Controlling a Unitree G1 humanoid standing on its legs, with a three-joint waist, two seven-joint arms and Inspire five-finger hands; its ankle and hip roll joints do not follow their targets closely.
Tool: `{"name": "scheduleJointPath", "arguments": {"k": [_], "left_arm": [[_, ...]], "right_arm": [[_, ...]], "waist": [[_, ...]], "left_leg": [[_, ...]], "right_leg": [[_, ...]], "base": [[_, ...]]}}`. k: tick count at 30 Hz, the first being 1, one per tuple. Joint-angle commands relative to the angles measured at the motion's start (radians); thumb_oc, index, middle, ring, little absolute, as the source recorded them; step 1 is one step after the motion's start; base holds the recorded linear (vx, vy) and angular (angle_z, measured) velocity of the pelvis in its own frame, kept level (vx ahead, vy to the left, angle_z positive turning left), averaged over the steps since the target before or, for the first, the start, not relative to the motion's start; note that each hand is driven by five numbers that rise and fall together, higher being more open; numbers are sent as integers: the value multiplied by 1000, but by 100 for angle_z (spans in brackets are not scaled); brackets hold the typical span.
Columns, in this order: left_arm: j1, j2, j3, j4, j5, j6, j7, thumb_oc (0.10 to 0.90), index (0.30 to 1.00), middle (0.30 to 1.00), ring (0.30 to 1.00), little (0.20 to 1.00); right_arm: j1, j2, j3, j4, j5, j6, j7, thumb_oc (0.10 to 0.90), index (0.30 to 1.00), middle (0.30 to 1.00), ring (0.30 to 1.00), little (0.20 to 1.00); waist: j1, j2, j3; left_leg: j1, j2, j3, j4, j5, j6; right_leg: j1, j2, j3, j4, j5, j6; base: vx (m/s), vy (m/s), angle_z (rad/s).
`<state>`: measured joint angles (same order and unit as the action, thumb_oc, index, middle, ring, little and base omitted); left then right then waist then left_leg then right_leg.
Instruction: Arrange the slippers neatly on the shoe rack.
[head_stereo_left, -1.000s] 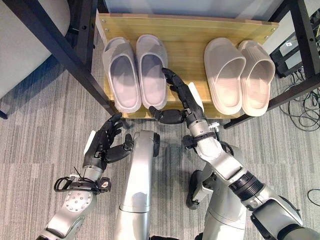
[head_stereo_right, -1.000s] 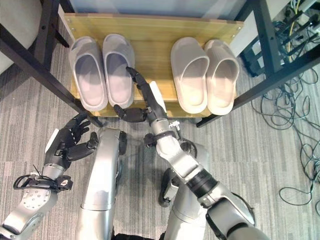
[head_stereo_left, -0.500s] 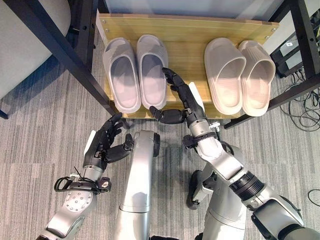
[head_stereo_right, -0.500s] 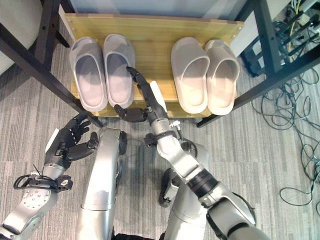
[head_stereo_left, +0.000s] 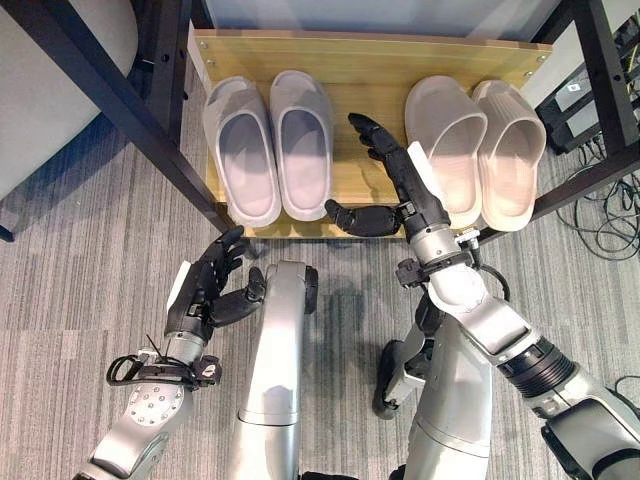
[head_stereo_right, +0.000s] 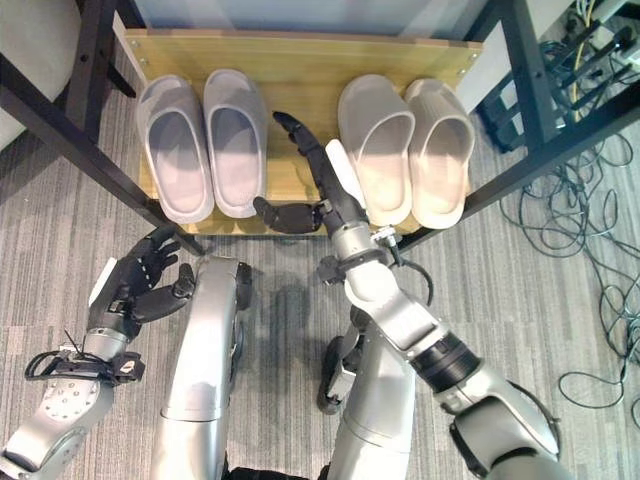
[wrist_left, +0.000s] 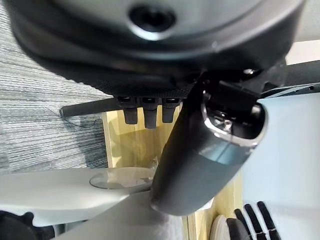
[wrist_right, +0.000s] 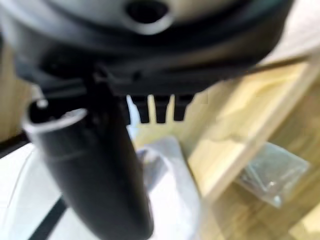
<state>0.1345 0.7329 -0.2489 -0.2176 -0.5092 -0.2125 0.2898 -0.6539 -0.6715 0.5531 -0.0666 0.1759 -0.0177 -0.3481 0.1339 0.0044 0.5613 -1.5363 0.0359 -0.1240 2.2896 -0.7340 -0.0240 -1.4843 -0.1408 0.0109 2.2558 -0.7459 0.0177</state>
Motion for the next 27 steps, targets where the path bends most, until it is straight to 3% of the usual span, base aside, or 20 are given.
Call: {"name": "scheduleJointPath", "arguments": {"k": [1,10,16,17,22,27], "left_arm": [[-10,6,-6,-200,30,-94,-51,800,900,900,900,900],[28,10,15,-211,23,-93,-67,800,900,900,900,900],[77,13,47,-224,20,-100,-84,800,900,900,900,900],[103,12,67,-229,17,-103,-93,800,900,900,900,900],[164,9,103,-246,13,-112,-118,800,900,900,900,900],[190,13,111,-254,19,-127,-128,800,900,900,900,900]], "right_arm": [[-74,-57,-94,-181,15,-147,3,800,900,900,900,900],[-44,-173,-121,-258,62,-176,36,800,900,900,900,900],[-8,-295,-163,-329,117,-220,72,800,900,900,900,900],[25,-355,-195,-359,147,-242,89,800,900,900,900,900],[169,-486,-348,-436,228,-311,129,800,900,900,900,900],[278,-537,-465,-455,235,-340,133,800,900,900,900,900]], "waist": [[20,-18,-41],[5,-21,-41],[-9,-26,-41],[-20,-32,-41],[-51,-36,-41],[-72,-33,-41]], "left_leg": [[-34,-29,26,-169,108,-17],[-34,-24,24,-165,126,-20],[-34,-17,24,-159,139,-23],[-34,-13,24,-156,142,-24],[-34,-1,32,-154,154,-27],[-34,5,37,-151,157,-27]], "right_leg": [[-86,-40,-24,-92,171,-103],[-86,-48,-17,-90,175,-101],[-86,-54,-11,-86,180,-92],[-86,-54,-7,-85,180,-88],[-86,-60,2,-82,177,-79],[-86,-60,9,-83,174,-76]], "base": [[0,0,0],[-28,20,-3],[-28,24,-5],[-30,33,-9],[-14,28,-2],[-7,28,-7]]}}
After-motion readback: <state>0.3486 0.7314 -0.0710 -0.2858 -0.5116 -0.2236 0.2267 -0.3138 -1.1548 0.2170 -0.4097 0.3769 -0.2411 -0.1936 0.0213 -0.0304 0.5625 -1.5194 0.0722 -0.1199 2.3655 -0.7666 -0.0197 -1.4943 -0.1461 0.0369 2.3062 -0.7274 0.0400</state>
